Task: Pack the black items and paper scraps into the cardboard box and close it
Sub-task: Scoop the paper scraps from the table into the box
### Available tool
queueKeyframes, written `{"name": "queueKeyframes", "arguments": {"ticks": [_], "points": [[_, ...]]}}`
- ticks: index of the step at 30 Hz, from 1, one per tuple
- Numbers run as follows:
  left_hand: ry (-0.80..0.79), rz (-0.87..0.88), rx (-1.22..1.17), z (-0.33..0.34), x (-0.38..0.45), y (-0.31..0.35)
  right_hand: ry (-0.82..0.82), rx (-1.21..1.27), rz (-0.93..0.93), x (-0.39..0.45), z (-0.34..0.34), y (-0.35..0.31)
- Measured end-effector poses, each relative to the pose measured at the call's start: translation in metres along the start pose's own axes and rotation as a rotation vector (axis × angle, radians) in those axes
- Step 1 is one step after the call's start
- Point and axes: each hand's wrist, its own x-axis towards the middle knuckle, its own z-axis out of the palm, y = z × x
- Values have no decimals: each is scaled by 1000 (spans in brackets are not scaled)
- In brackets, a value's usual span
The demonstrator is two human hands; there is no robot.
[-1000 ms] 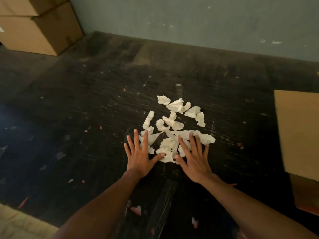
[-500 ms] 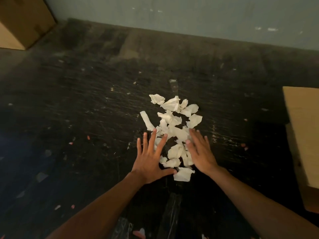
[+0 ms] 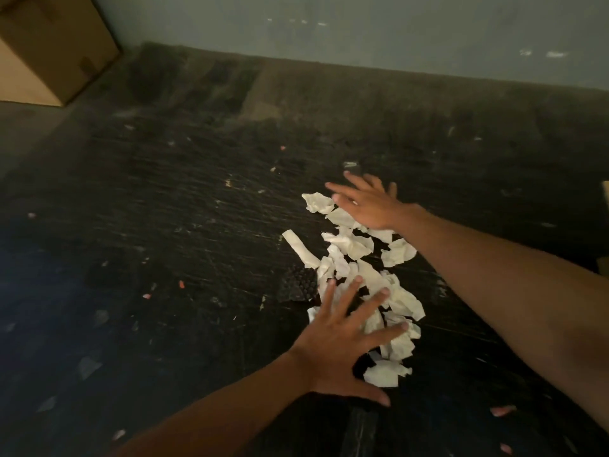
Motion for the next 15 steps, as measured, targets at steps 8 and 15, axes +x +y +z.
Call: {"name": "queueKeyframes", "arguments": {"ticks": [8, 15], "points": [[-33, -103, 136, 15, 9, -22, -221, -129, -67, 21, 10, -7], [122, -353, 49, -4, -20, -60, -53, 385, 12, -51, -3, 55]]}}
